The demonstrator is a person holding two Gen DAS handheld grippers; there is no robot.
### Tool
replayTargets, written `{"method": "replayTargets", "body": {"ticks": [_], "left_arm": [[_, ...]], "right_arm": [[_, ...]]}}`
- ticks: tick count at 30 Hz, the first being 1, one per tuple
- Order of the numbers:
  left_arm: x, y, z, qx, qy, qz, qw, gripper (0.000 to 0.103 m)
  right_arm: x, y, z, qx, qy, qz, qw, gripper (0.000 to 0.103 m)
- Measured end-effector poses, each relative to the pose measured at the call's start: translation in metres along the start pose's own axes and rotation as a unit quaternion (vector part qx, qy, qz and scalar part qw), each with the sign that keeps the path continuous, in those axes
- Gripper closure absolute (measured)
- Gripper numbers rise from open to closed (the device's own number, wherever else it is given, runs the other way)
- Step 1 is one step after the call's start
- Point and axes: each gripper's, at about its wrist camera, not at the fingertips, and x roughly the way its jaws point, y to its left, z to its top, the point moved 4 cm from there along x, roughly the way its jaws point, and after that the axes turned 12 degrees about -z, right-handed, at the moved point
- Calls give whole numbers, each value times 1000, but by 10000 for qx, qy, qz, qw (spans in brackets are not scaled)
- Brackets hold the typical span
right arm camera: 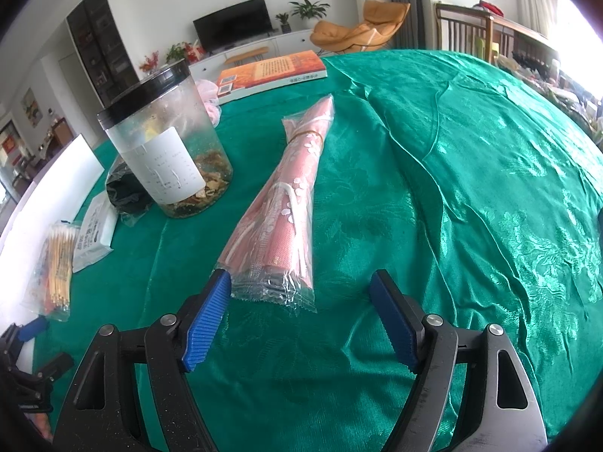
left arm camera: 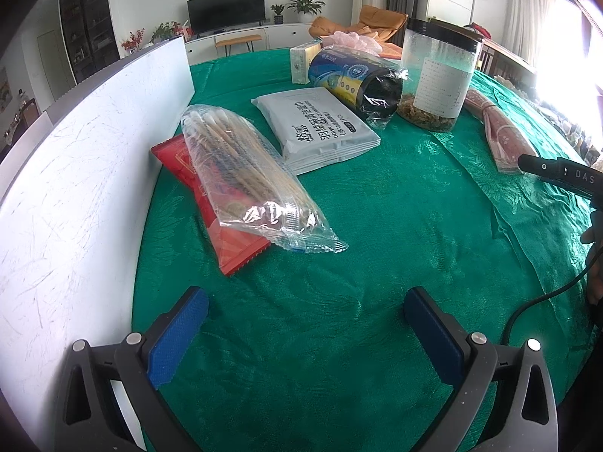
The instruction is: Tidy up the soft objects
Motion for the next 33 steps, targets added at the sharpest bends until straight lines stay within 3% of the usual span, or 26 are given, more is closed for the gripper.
{"method": "replayTargets", "body": {"ticks": [4, 6, 10, 14, 17, 20, 24, 26, 29, 31, 33], "left_arm": [[-23, -14, 4, -281, -53, -389, 9988, 0], [-40, -30, 19, -155, -246, -581, 9979, 0], [-50, -57, 74, 330, -434, -321, 9980, 0], [-3, -43, 125, -34, 14, -475, 9989, 0], [46, -20, 147, -257, 466, -98, 9985, 0], [81, -2, 152, -369, 818, 296, 9955, 0], [109, 8, 151, -577, 1037, 314, 9924, 0], [110, 10, 152, -661, 939, 232, 9931, 1], [98, 10, 152, -643, 706, 274, 9950, 27], [92, 11, 151, -646, 670, 109, 9956, 30], [82, 14, 148, -714, 590, 2, 9957, 31]], "right_arm": [[-1, 2, -1, 25, -1, 28, 10000, 24], [-1, 3, -1, 35, -1, 41, 10000, 24], [-1, 3, -1, 30, 3, 56, 10000, 23], [-1, 3, -1, 53, 2, 87, 9999, 23], [-1, 4, -2, 77, 0, 113, 9999, 23], [-2, 3, -2, 114, -4, 154, 9998, 23], [-2, 2, -2, 141, -8, 189, 9997, 23], [-3, 1, -2, 171, -15, 223, 9996, 23], [-7, -6, -1, 366, -99, 337, 9987, 23], [-12, -14, 3, 653, -204, 471, 9965, 23], [-11, -20, 15, 978, -37, 603, 9934, 23]]}}
